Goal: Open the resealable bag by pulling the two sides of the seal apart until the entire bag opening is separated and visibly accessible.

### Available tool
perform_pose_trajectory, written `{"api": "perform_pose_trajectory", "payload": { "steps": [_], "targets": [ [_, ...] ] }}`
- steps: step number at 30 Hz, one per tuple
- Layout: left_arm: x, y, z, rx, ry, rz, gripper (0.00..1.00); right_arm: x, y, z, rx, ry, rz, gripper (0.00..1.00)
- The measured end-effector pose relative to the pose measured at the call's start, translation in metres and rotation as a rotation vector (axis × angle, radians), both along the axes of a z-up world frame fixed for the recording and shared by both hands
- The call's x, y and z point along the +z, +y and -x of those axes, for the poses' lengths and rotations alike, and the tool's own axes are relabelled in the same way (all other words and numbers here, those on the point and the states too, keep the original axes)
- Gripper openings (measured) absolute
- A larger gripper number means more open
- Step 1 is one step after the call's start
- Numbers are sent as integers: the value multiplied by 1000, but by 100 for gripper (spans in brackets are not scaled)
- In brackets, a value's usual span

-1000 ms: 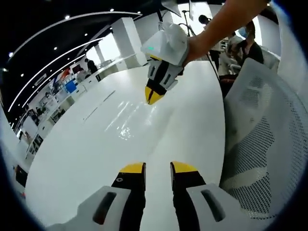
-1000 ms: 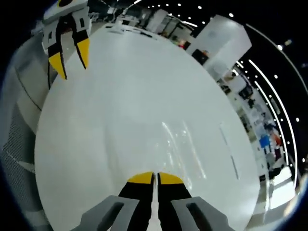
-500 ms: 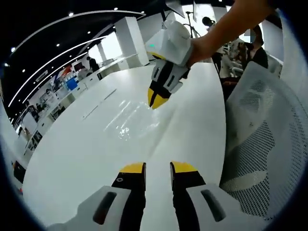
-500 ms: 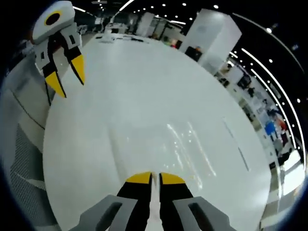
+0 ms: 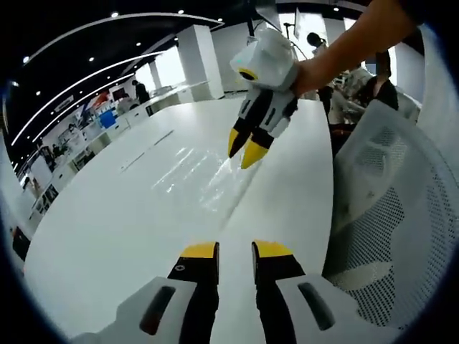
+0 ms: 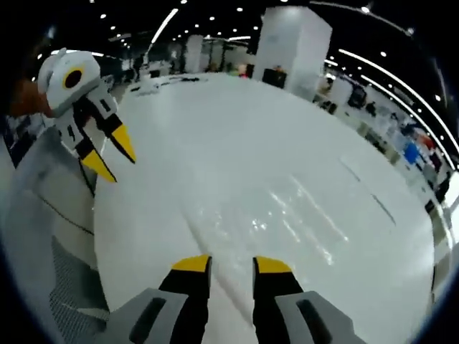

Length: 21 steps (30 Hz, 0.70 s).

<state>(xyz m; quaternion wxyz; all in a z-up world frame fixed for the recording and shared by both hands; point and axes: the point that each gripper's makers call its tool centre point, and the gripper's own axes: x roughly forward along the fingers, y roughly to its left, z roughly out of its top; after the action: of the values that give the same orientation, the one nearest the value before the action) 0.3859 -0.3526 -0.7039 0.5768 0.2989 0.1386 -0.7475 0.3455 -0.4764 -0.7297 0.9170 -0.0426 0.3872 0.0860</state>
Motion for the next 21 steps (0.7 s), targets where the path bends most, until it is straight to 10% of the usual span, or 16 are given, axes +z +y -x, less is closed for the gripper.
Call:
{"api": "perform_pose_trajectory", "payload": {
  "steps": [13,21],
  "targets": [
    [-1,9,-20,86,8,3,43,17,4,0,-125,-130,-75,65],
    [0,4,-23,137,68,-11,71,25,-1,17,-225,-168,-134,72]
  ]
}}
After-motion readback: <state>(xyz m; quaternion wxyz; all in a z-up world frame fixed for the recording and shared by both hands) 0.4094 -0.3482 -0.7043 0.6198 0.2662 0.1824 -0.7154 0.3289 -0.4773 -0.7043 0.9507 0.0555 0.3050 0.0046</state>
